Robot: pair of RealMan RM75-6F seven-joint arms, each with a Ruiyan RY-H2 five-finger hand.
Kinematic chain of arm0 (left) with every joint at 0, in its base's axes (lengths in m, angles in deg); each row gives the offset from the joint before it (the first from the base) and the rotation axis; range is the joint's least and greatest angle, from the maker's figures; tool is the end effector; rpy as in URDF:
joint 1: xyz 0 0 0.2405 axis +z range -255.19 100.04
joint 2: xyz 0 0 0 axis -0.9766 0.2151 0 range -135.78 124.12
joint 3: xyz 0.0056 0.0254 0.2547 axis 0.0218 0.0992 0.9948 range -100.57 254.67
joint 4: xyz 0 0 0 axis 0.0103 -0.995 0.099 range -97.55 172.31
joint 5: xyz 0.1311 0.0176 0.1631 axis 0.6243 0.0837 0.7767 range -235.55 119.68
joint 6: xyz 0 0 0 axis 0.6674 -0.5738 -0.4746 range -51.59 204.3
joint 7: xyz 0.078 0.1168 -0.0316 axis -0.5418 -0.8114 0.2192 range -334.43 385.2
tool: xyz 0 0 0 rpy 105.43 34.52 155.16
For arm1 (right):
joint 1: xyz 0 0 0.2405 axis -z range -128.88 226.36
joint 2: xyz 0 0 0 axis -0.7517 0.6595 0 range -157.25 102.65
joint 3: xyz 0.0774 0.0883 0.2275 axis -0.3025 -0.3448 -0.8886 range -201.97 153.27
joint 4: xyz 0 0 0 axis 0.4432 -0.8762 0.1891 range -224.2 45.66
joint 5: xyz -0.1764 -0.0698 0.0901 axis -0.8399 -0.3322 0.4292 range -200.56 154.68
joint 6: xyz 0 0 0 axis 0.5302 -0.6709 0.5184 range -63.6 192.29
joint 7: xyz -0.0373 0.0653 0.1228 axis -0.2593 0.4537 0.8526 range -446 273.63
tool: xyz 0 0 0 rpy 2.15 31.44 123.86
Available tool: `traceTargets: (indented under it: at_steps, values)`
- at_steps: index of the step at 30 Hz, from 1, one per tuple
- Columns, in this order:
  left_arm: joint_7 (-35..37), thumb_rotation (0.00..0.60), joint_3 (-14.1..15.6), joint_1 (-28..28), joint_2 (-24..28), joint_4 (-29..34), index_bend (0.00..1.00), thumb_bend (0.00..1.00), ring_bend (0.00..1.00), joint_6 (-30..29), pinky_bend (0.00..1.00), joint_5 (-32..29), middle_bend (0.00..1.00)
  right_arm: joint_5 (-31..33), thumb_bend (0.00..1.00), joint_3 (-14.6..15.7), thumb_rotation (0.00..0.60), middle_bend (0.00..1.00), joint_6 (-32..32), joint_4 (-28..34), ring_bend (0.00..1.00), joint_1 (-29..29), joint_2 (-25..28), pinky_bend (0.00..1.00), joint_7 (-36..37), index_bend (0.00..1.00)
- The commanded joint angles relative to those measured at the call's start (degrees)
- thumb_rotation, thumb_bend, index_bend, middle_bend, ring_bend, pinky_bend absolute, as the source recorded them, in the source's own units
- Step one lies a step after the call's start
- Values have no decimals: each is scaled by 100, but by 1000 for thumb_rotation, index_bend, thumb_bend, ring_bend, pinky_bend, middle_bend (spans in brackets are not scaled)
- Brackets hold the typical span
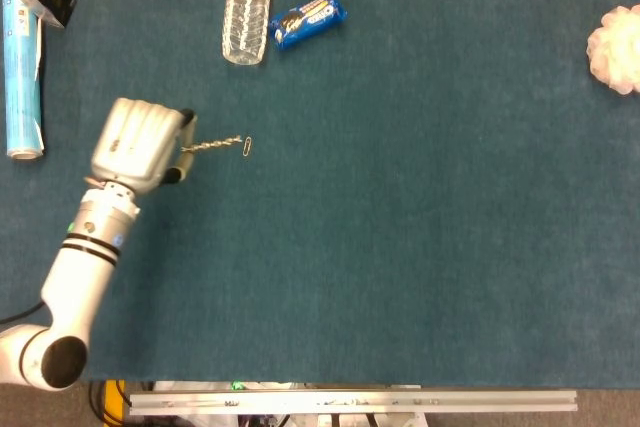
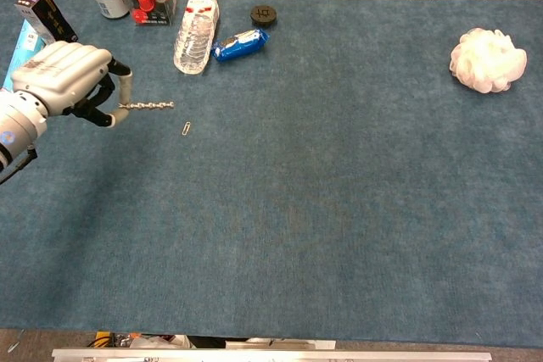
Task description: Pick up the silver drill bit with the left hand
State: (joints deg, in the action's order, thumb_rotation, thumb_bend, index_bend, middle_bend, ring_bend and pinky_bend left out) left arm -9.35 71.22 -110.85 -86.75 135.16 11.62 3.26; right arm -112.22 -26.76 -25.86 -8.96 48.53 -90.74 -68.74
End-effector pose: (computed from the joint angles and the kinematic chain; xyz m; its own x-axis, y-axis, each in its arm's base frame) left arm -0.1895 0.2938 0.0239 0.5715 0.2224 0.7899 0.8147 -0.2688 -0.5138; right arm -0.3509 -0.1538 0.1926 0.3218 0.0499 0.9455 -0.9467 0.0016 0.3221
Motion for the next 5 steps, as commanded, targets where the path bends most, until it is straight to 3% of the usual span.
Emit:
traceTargets:
  at_steps: [1,5]
  values:
    - [-122,600,-61,-114,-166,-26,589,334,829,73,792,-131,863,10,251,2,600,119,-16,-10,77,17,4,106,16,82]
    - [-282,600,-108,-241,-385,-147,590,334,829,158,792,-362,863,29,251,2,600,119,-54,-34,77,53,6,106,52,82]
